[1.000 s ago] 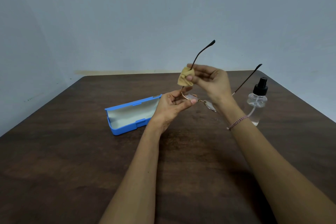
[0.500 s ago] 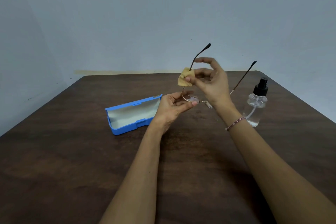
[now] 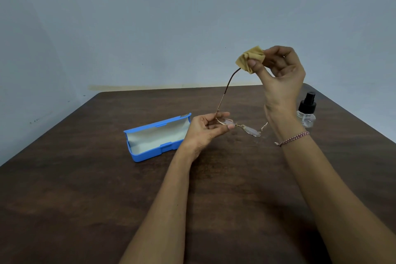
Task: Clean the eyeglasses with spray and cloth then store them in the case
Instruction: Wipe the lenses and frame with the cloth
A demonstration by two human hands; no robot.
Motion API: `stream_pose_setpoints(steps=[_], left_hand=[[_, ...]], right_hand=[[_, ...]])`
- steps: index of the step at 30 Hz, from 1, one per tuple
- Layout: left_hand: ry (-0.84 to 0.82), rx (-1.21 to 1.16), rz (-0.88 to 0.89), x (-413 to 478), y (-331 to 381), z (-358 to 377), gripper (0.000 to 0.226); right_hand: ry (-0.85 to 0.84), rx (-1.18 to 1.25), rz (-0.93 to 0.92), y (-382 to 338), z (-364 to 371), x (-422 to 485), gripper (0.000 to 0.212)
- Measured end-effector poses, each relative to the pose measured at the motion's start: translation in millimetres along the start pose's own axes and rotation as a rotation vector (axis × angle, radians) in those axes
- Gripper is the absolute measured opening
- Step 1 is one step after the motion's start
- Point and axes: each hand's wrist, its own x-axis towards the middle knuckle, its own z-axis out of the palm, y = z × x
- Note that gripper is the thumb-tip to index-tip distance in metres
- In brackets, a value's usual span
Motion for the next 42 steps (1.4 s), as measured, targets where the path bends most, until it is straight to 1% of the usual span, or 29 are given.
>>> stream_pose_setpoints(steps=[3,7,10,13,16,21,24,26,29,32,35,42], left_hand=[[0.004,0.007,0.011,0,2,0,0.035],[0.003,-0.002,0.011,0,3,0,0.037],[0.015,-0.024,0.005,1,4,-1,0.035],[0.030,-0.060,0.007,2,5,-1,0.032],[0.033,-0.096,0.004,3,5,0,0.031],[0.070,-0.166,0.019,5,7,1,0.031],[0.101,-0.228,0.029,4,10,-1,0.041],[0.116,-0.268,0.047,3,11,-2,0.047],[0.141,-0.324,0.058,3,13,-4,0.043],[0.159,-0.372,0.048,3,16,-7,0.034],[0.134,-0.405,0.028,1,19,-8,0.027],[0.072,-0.395,-0.056,-3,23,-5,0.027]], right_hand=[[-0.015,-0.001,0.016,1,-3,5,0.033],[-0.036,0.099,0.079,1,-3,6,0.029],[0.016,0.216,0.099,-1,-1,5,0.022],[0.104,0.237,0.088,-5,-2,6,0.017],[0.118,0.135,0.137,-8,-8,2,0.012],[0.016,-0.066,0.269,-7,-32,-15,0.009],[-0.014,-0.206,0.316,0,-47,-27,0.004],[-0.038,-0.337,0.330,6,-54,-34,0.005],[-0.054,-0.488,0.343,15,-58,-39,0.010],[-0.076,-0.533,0.391,27,-60,-40,0.014],[-0.092,-0.535,0.426,33,-59,-43,0.020],[-0.070,-0.488,0.485,32,-60,-43,0.020]])
